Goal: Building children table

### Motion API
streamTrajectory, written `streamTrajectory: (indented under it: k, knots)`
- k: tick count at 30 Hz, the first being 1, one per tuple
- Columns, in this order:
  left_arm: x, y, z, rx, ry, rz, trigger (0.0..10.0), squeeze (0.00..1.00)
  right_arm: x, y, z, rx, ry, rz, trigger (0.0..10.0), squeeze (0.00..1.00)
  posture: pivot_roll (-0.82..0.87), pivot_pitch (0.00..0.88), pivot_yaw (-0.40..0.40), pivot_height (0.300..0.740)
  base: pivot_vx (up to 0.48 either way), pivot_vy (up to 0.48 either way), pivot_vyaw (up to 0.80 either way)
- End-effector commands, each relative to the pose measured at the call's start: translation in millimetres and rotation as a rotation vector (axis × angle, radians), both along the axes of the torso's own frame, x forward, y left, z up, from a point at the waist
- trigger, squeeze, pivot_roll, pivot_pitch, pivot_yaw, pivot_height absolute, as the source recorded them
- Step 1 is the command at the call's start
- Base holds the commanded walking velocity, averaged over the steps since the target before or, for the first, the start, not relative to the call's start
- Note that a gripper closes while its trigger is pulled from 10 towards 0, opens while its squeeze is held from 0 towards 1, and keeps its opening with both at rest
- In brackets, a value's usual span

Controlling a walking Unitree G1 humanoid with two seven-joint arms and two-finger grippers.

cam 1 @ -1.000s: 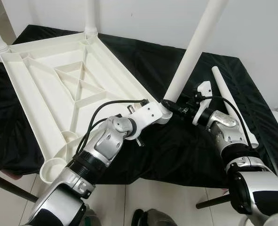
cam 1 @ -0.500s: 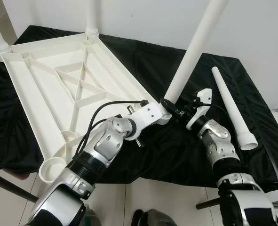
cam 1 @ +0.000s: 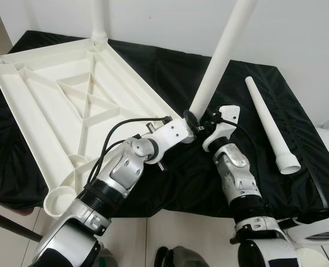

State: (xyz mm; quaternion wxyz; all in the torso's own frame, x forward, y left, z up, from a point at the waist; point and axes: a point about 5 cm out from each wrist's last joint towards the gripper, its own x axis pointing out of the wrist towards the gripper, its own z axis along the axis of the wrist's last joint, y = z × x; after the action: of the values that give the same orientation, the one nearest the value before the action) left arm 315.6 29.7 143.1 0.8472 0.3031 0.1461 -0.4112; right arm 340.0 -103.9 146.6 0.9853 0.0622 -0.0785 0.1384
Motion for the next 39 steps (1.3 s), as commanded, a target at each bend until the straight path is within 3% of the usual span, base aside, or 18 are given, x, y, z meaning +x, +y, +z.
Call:
streamTrajectory:
  k: [1, 3, 4, 7, 15, 16, 23, 26, 31, 32, 33, 34, 39]
  knots:
    - [-11.4, -18.8, 2, -0.014, -0.005, -0.093, 10.0, 0.0, 2.6, 9.2, 10, -0.004, -0.01, -0.051, 10.0, 0.0, 0.09, 0.0, -0.139, 0.74, 0.0, 0.0, 0.0]
    - [-11.5, -18.7, 3, -0.015, -0.005, -0.092, 10.0, 0.0, 1.9, 11.4, 10, 0.002, 0.005, -0.098, 10.0, 0.0, 0.09, 0.0, -0.139, 0.74, 0.0, 0.0, 0.0]
    - [-11.5, -18.8, 3, -0.016, -0.005, -0.091, 10.0, 0.0, 0.4, 14.2, 9, -0.017, 0.019, -0.196, 10.0, 0.0, 0.1, 0.0, -0.14, 0.74, 0.0, 0.0, 0.0]
    - [-11.7, -18.6, 3, -0.016, -0.006, -0.089, 10.0, 0.0, -0.8, 16.1, 9, -0.044, 0.017, -0.253, 10.0, 0.0, 0.1, 0.0, -0.14, 0.74, 0.0, 0.0, 0.0]
    - [-12.4, -17.7, 2, -0.016, -0.004, -0.083, 10.0, 0.0, -2.9, 9.8, 9, -0.024, 0.046, -0.289, 10.0, 0.0, 0.1, 0.001, -0.142, 0.74, 0.0, 0.0, 0.0]
    - [-12.6, -17.8, 2, -0.016, -0.004, -0.084, 10.0, 0.0, -3.6, 8.8, 9, -0.016, 0.045, -0.28, 10.0, 1.0, 0.1, 0.002, -0.141, 0.74, 0.0, 0.0, 0.0]
    - [-12.2, -18.2, 2, -0.016, -0.004, -0.084, 10.0, 0.0, -8.0, 2.5, 9, 0.002, 0.012, -0.253, 10.0, 1.0, 0.1, 0.003, -0.141, 0.74, 0.0, 0.0, 0.0]
    - [-11.7, -17.9, 3, -0.017, -0.005, -0.083, 10.0, 0.0, -9.7, -10.1, 5, 0.0, 0.011, -0.238, 10.0, 1.0, 0.1, 0.004, -0.141, 0.74, 0.0, 0.0, 0.0]
    - [-11.4, -17.8, 3, -0.017, -0.006, -0.081, 10.0, 0.0, -9.9, -16.8, 4, -0.001, 0.006, -0.202, 10.0, 1.0, 0.09, 0.007, -0.14, 0.74, 0.0, 0.0, 0.0]
    - [-11.5, -17.7, 3, -0.017, -0.005, -0.081, 10.0, 0.0, -9.4, -21.4, 1, -0.005, 0.02, -0.156, 10.0, 0.44, 0.09, 0.008, -0.14, 0.74, 0.0, 0.0, 0.0]
    - [-11.3, -17.7, 3, -0.017, -0.005, -0.081, 10.0, 0.0, -9.1, -25.8, -2, -0.026, 0.022, -0.096, 10.0, 0.0, 0.09, 0.013, -0.138, 0.74, 0.0, 0.0, 0.0]
    - [-11.0, -17.7, 4, -0.018, -0.004, -0.08, 10.0, 0.0, -9.3, -30.7, -7, -0.035, 0.038, -0.011, 10.0, 0.0, 0.09, 0.017, -0.136, 0.74, 0.0, 0.0, 0.0]
    - [-9.5, -17.7, 5, -0.021, -0.005, -0.077, 10.0, 0.0, -9.0, -44.7, -13, -0.094, 0.049, 0.145, 10.0, 0.0, 0.08, 0.025, -0.131, 0.74, 0.0, 0.0, 0.0]
